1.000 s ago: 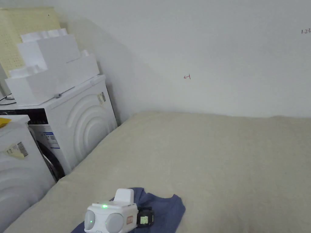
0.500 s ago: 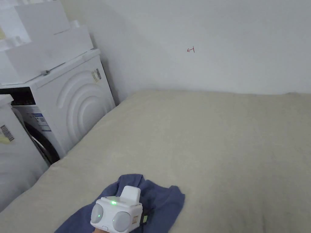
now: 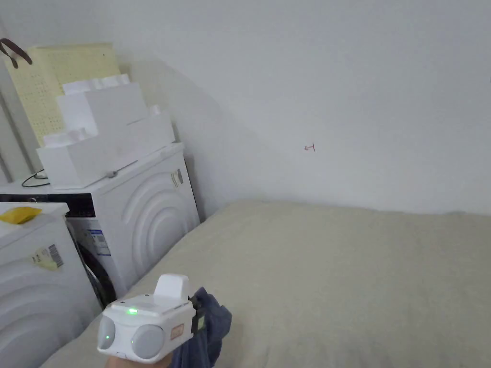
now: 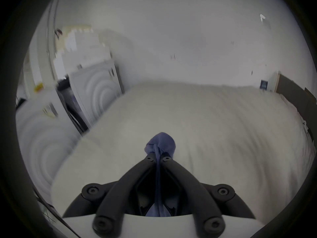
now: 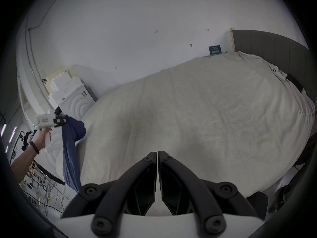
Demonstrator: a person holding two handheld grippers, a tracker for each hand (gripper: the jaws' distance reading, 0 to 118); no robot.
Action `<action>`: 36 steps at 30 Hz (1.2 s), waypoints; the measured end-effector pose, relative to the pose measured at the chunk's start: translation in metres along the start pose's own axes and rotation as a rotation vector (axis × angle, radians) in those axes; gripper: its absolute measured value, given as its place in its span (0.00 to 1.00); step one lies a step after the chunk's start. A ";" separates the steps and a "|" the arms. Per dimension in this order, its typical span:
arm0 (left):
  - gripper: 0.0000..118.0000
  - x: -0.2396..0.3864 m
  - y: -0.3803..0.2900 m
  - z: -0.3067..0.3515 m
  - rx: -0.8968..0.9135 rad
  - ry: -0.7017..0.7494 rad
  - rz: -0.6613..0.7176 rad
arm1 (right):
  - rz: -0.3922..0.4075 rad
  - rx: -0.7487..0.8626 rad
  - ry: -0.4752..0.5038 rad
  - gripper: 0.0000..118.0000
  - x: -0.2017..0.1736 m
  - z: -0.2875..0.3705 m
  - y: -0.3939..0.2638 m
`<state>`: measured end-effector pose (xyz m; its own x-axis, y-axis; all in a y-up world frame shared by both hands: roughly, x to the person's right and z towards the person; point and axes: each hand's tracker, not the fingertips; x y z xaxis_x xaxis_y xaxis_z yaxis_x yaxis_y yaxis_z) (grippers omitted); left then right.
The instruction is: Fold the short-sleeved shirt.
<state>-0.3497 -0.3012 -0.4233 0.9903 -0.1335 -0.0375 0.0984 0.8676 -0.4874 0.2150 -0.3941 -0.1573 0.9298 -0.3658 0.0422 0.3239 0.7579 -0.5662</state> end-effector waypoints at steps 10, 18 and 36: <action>0.00 0.057 0.160 0.095 0.256 0.030 -0.242 | -0.058 0.117 0.035 0.02 0.007 0.040 -0.006; 0.00 0.273 0.062 0.015 0.108 -0.342 -0.366 | -0.116 0.147 -0.048 0.01 0.047 0.062 -0.013; 0.38 0.623 -0.183 0.075 -0.201 -0.989 -0.481 | -0.213 0.145 -0.305 0.02 0.133 0.111 -0.029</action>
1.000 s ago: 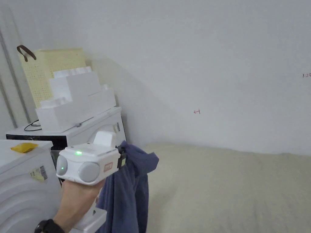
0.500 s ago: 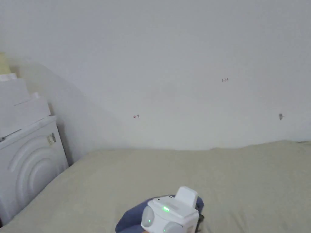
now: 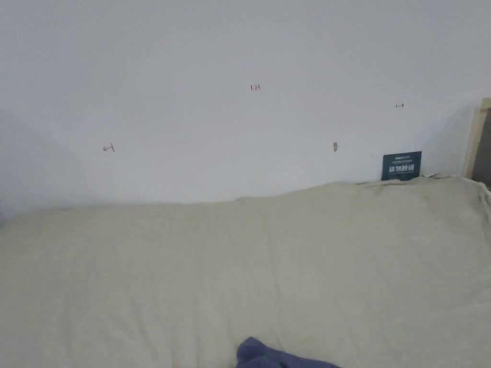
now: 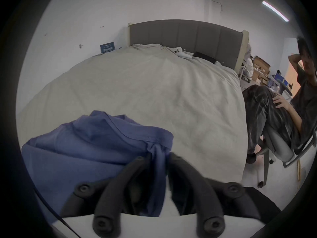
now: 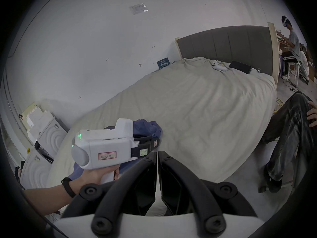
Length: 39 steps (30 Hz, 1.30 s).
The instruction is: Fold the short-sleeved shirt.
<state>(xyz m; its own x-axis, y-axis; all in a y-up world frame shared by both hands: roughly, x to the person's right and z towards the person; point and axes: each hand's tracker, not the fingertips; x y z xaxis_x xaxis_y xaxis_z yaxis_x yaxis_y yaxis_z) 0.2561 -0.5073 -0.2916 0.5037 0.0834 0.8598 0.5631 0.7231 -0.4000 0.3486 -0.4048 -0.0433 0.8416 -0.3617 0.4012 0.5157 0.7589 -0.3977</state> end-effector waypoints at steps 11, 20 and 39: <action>0.70 -0.118 -0.069 0.330 0.433 0.500 0.258 | 0.235 0.080 0.242 0.02 -0.083 -0.018 0.032; 0.73 -0.082 -0.148 0.471 0.527 0.755 0.385 | 0.311 0.084 0.387 0.02 -0.147 -0.014 0.033; 0.00 -0.043 -0.165 0.464 0.617 0.766 0.439 | 0.367 0.146 0.286 0.02 -0.138 0.016 0.014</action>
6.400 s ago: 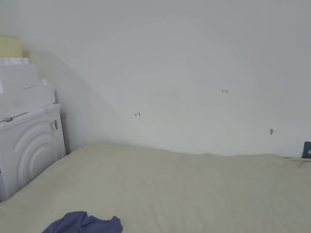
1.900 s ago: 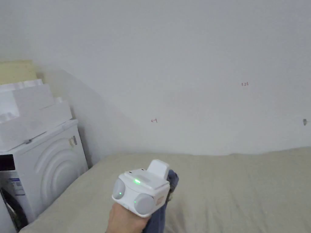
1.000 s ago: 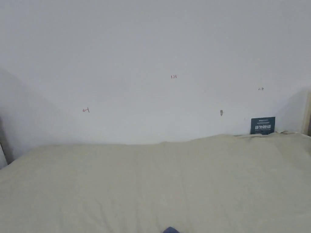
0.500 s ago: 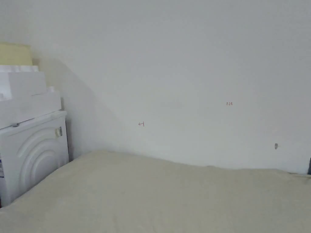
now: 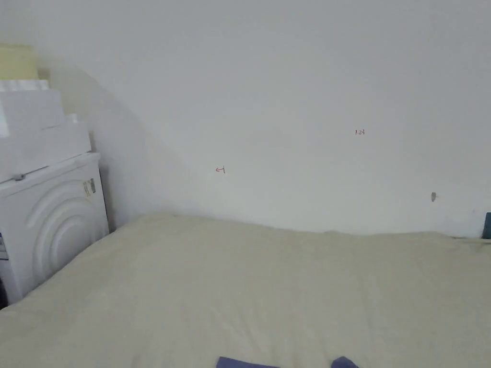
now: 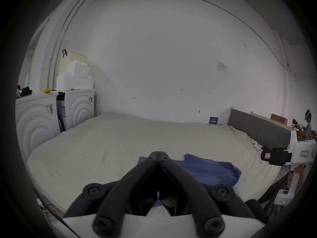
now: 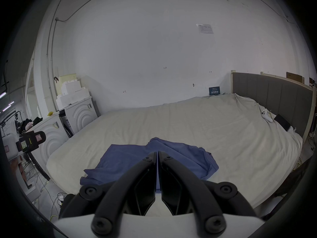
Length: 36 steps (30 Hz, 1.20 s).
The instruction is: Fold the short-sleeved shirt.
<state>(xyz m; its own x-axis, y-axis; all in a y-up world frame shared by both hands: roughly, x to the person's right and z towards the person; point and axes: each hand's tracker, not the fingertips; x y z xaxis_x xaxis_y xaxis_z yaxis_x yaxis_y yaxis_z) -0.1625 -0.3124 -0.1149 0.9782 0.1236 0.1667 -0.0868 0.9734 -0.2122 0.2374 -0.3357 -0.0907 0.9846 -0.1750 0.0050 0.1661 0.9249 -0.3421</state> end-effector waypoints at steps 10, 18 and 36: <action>0.00 0.001 0.004 -0.006 -0.010 0.017 -0.046 | -0.019 -0.014 0.006 0.02 -0.001 -0.002 -0.004; 0.00 -0.007 -0.003 -0.023 -0.073 -0.008 -0.034 | 0.000 -0.037 0.011 0.02 -0.001 -0.005 -0.005; 0.74 -0.048 -0.058 -0.375 -0.546 0.021 -0.096 | -0.080 -0.217 -0.106 0.02 0.048 -0.044 -0.039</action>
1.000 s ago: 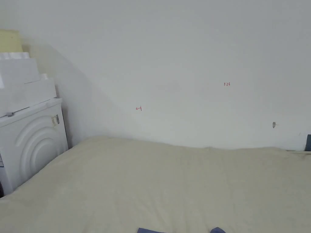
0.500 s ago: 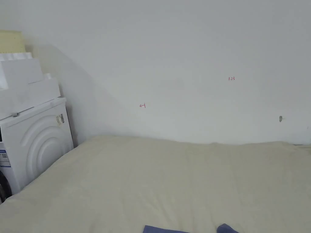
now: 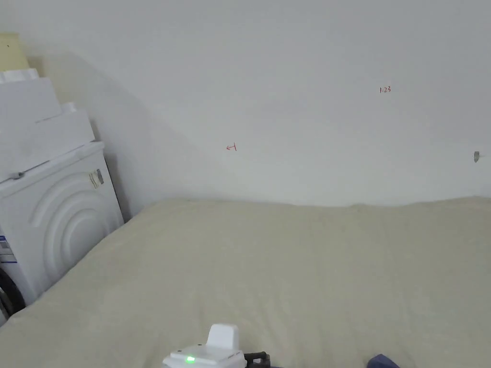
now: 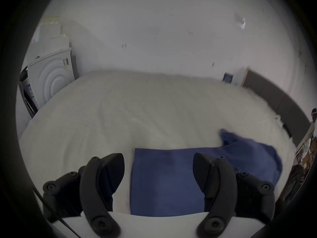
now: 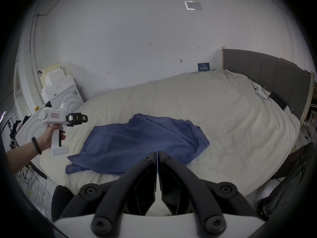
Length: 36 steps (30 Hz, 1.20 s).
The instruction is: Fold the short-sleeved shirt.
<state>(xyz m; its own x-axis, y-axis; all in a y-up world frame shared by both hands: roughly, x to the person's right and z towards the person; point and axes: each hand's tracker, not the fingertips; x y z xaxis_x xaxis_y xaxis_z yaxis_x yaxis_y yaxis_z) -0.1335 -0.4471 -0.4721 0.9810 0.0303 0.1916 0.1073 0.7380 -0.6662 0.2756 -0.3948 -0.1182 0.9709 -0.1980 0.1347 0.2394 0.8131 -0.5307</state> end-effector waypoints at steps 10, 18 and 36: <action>0.73 -0.007 -0.016 -0.092 -0.178 0.016 -0.033 | -0.053 -0.097 -0.063 0.02 0.022 -0.027 -0.009; 0.13 0.020 -0.021 -0.082 -0.178 0.035 -0.242 | -0.061 -0.123 -0.046 0.02 0.028 -0.038 -0.012; 0.06 0.025 0.021 -0.113 -0.466 0.023 -0.223 | 0.401 -0.436 0.015 0.65 0.055 -0.311 0.167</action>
<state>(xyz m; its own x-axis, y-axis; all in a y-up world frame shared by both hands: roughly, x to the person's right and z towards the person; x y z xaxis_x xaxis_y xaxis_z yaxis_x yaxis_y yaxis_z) -0.0881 -0.5077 -0.5626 0.9288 -0.1123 0.3532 0.3698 0.3457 -0.8624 0.3706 -0.4408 -0.4596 0.9852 0.0679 -0.1577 -0.1696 0.5269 -0.8328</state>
